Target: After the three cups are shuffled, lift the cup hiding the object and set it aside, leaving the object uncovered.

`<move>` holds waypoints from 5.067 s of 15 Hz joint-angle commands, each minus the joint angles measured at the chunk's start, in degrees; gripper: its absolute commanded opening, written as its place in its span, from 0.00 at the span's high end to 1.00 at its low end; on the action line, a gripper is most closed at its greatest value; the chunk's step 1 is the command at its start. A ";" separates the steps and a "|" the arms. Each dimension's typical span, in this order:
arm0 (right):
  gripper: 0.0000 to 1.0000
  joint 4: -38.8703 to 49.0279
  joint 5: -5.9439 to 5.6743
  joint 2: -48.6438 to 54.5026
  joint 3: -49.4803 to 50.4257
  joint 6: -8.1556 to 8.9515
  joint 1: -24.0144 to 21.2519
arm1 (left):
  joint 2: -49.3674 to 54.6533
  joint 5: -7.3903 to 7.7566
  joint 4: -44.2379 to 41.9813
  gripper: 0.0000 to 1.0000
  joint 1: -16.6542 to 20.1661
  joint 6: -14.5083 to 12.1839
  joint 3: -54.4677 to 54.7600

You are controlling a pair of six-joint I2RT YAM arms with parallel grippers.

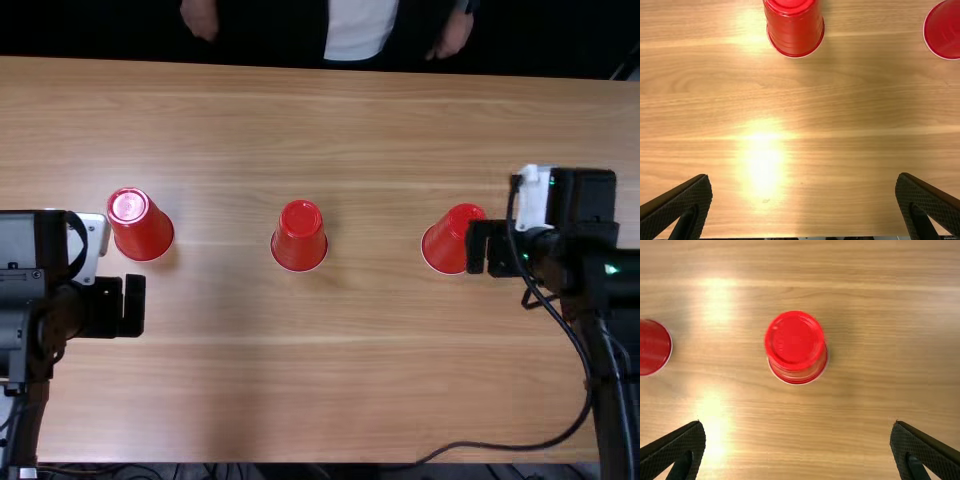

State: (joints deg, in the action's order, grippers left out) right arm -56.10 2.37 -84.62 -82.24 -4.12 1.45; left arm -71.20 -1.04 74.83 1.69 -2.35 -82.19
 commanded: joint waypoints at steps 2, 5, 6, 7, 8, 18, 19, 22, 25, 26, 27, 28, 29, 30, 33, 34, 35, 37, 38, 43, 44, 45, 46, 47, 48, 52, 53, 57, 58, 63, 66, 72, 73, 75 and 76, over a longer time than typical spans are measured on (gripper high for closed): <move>0.00 1.61 0.05 -4.41 -2.40 -1.58 1.18 | 0.01 0.30 -0.37 0.00 -0.29 -0.29 -1.83; 0.00 6.36 -0.05 -8.98 -2.49 -1.68 1.10 | 0.01 0.19 -0.37 0.00 -0.29 -0.29 -1.83; 0.00 7.73 -0.05 -10.65 -2.49 -1.68 1.10 | 0.01 0.19 -0.37 0.00 -0.29 -0.29 -1.83; 0.00 8.89 -0.16 -12.06 -2.49 -1.68 1.10 | 0.01 0.19 -0.37 0.00 -0.29 -0.29 -1.74; 0.00 9.42 -0.16 -13.20 -2.49 -1.68 1.01 | 0.01 0.19 -0.47 0.00 -0.29 -0.29 -1.65; 0.24 14.37 0.05 -24.63 -2.67 -0.84 0.83 | -1.31 0.19 -0.89 0.00 -0.29 -0.29 -1.39; 0.41 14.37 0.05 -25.07 -2.67 -0.84 0.83 | -1.31 0.19 -1.00 0.00 -0.29 -0.39 -1.39; 0.69 14.16 0.05 -25.33 -1.96 -0.84 0.83 | -3.33 0.19 -1.00 0.00 -0.38 -0.29 -1.39; 0.98 13.64 0.05 -25.07 -1.87 -0.84 1.01 | -3.24 0.19 -1.00 0.00 -0.38 -0.29 -1.30; 0.99 13.42 0.05 -24.80 -1.87 -0.84 0.92 | -3.16 0.19 -1.00 0.00 -0.38 -0.29 -1.13; 1.00 13.32 0.05 -24.37 -1.79 -0.84 1.01 | -3.16 0.30 -1.00 0.00 -0.38 -0.60 -1.04; 1.00 13.21 0.05 -22.78 -1.79 -0.84 1.10 | -3.07 0.51 -1.00 0.00 -0.38 -0.81 -0.95; 1.00 13.21 0.05 -19.71 -1.79 -0.73 1.10 | -3.07 0.51 -1.00 0.00 -0.29 -0.81 -0.60; 1.00 13.32 0.05 -16.72 -1.79 -0.73 1.10 | -3.07 0.41 -1.00 0.00 -0.29 -0.92 -0.25; 1.00 13.42 -0.05 -11.18 -1.79 -0.84 0.66 | -3.16 0.19 -1.10 0.00 -0.20 -1.03 -0.16; 1.00 13.42 -0.16 -8.81 -1.79 -0.94 0.04 | -3.16 0.19 -1.00 0.00 -0.20 -1.03 -0.16; 1.00 13.32 -0.26 -7.40 -1.79 -0.94 -1.01 | -3.16 0.09 -1.00 0.00 -0.20 -1.03 -0.16; 1.00 13.21 -0.37 -5.03 -1.44 -0.94 -4.97 | -3.07 0.19 -1.00 0.00 -0.20 -1.03 -0.16; 1.00 13.32 -0.37 -3.80 -0.56 -0.94 -6.81 | -2.98 0.09 -1.00 0.00 -0.20 -1.03 -0.25; 0.99 14.06 -0.26 -0.11 8.06 -0.84 -15.08 | -3.07 0.41 -1.00 0.00 -0.38 -1.03 -0.51; 0.99 14.37 -0.37 -0.11 10.43 -0.84 -16.22 | -3.16 0.51 -1.00 0.00 -0.46 -1.03 -0.60; 0.99 14.37 -0.37 -0.11 12.36 -0.84 -17.27 | -3.16 0.51 -0.89 0.00 -0.38 -0.92 -0.69; 0.99 14.37 -0.47 -0.20 14.03 -1.05 -18.68 | -3.16 0.51 -0.89 0.00 -0.38 -0.92 -0.69; 0.98 14.37 -0.37 -0.28 15.35 -1.68 -20.09 | -3.16 0.51 -0.89 0.00 -0.46 -0.92 -0.69; 0.98 14.37 -0.26 -0.63 16.23 -1.79 -20.88 | -3.07 0.41 -0.79 0.00 -0.38 -0.92 -0.69; 0.91 14.48 0.05 -4.41 17.73 -1.68 -21.32 | -2.98 0.09 -0.79 0.00 -0.38 -0.92 -0.51; 0.89 14.58 0.16 -4.85 17.90 -1.68 -21.32 | -2.98 0.09 -0.79 0.00 -0.46 -0.92 -0.51; 0.15 19.23 -0.05 -8.11 19.13 -1.68 -21.23 | -2.98 0.09 -0.79 0.00 -0.46 -0.71 -0.42; 0.00 19.33 -0.16 -8.11 19.04 -1.79 -21.23 | -2.98 0.09 -0.79 0.00 -0.38 -0.50 -0.42; 0.00 19.33 0.05 -7.14 17.64 -1.68 -20.79 | -2.80 0.09 -0.79 0.00 -0.20 -0.29 -0.42; 0.00 19.23 0.16 0.77 13.42 -1.58 -20.44 | -2.01 0.09 -0.89 0.00 -0.11 -0.29 -0.34; 0.00 17.64 0.16 4.46 9.73 -1.26 -7.96 | 1.24 0.09 -0.79 0.00 0.42 -0.29 0.45; 0.00 15.74 0.16 6.75 10.34 -1.05 -5.76 | 2.20 0.09 -0.79 0.00 0.42 -0.29 1.07; 0.00 13.21 0.27 9.82 14.30 -0.10 -2.16 | 4.23 0.09 -0.79 0.00 0.42 -0.29 2.74; 0.00 13.11 0.27 10.97 16.23 0.96 -0.66 | 5.54 0.09 -0.79 0.00 0.42 -0.29 3.97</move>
State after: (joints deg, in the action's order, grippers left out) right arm -42.92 2.57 -74.54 -67.00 -4.45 0.19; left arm -66.22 -1.08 74.08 1.87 -2.76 -79.31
